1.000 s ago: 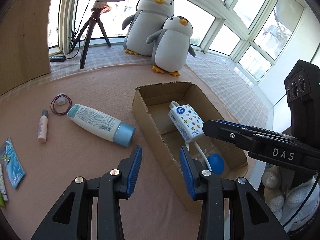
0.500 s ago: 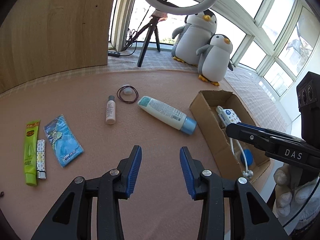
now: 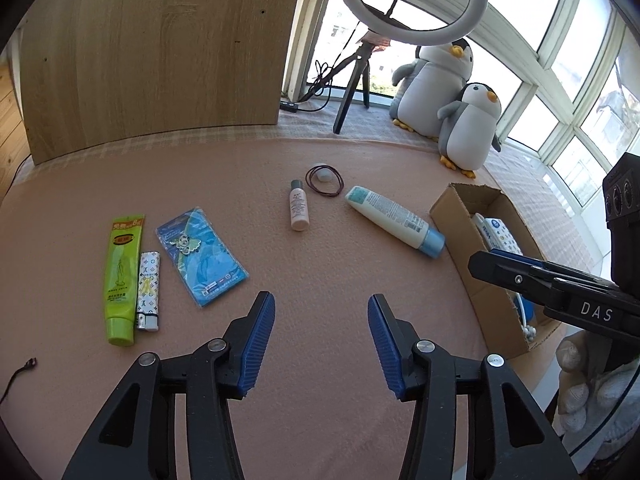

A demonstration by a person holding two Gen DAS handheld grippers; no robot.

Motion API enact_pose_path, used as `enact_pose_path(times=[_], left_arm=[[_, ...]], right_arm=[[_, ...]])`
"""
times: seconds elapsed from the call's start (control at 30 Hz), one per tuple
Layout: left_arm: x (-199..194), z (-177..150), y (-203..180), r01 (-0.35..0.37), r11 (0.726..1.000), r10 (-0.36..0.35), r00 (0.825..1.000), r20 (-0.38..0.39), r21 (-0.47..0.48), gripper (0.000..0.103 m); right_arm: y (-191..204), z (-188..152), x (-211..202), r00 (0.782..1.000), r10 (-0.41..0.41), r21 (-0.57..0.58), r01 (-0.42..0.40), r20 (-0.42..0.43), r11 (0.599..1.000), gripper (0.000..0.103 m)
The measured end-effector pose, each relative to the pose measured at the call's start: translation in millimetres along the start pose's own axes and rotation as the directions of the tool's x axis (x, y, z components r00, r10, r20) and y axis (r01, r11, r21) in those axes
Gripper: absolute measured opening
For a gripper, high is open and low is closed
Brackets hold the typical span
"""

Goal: Organize objects
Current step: 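Withdraw the left gripper and move it to the blue keychain package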

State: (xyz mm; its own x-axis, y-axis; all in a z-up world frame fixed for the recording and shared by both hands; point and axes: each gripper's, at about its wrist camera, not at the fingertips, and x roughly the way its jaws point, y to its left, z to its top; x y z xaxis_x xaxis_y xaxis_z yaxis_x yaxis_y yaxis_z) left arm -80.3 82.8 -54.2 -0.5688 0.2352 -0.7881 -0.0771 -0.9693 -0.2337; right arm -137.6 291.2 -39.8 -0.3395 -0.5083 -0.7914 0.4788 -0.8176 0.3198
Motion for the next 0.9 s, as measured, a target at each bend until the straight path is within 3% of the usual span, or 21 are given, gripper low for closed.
enact_pose_path(times=[0.17, 0.5, 0.9], left_arm=[[-2.4, -10.1, 26.7, -0.027, 0.998, 0.026, 1.0, -0.017, -0.048, 0.061], [-10.2, -21.4, 97.7, -0.114, 0.982, 0.11, 0.993, -0.039, -0.152, 0.061], [1.9, 12.5, 134.5, -0.125, 0.971, 0.12, 0.992, -0.034, -0.206, 0.061]], right_arm=[[7.4, -3.6, 1.7, 1.0, 0.01, -0.001, -0.01, 0.001, 1.0, 0.049], [10.7, -10.9, 8.3, 1.0, 0.021, 0.007, -0.021, 0.021, 1.0, 0.051], [16.7, -10.5, 14.8, 1.0, 0.016, -0.021, -0.016, 0.01, 1.0, 0.051]])
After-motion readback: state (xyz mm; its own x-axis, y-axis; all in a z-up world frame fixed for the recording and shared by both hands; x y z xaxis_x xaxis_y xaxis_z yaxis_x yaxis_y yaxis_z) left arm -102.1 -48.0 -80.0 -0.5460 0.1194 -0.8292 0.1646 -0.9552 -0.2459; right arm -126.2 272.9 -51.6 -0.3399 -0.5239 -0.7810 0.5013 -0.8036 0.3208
